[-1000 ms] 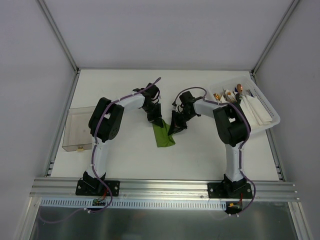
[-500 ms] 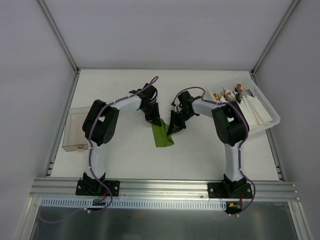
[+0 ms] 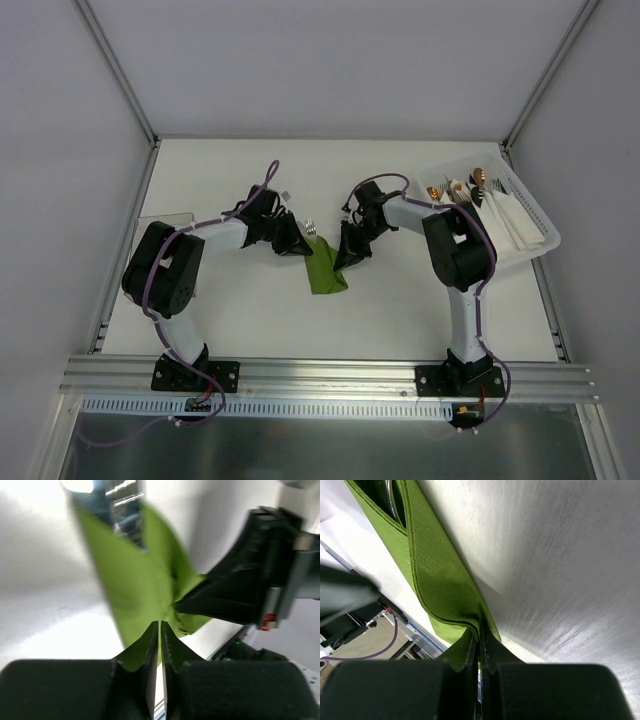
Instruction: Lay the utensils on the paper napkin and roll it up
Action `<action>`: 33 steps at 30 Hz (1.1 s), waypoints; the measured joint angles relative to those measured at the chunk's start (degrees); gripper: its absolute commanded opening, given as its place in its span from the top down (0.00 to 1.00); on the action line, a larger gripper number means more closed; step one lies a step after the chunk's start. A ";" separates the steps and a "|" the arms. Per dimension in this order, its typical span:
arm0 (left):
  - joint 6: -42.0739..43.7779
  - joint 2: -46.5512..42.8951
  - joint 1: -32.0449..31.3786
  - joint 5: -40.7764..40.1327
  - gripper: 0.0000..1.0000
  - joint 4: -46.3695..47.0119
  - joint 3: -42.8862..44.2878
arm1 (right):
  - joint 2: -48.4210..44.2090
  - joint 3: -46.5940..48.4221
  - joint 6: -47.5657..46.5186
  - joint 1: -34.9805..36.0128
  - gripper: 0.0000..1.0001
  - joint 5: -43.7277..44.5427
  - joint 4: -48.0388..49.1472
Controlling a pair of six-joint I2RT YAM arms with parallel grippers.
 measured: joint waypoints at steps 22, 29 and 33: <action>-20.26 9.81 3.10 9.35 1.00 42.82 -15.82 | 1.07 2.51 -1.05 -1.03 1.00 1.31 -2.67; -21.07 11.23 3.10 10.01 1.00 42.25 -14.56 | 1.07 2.89 -1.55 -1.16 1.00 1.46 -2.89; -20.87 11.26 3.10 9.81 1.00 39.98 -13.53 | 1.07 3.63 -2.12 -1.14 1.00 1.88 -3.43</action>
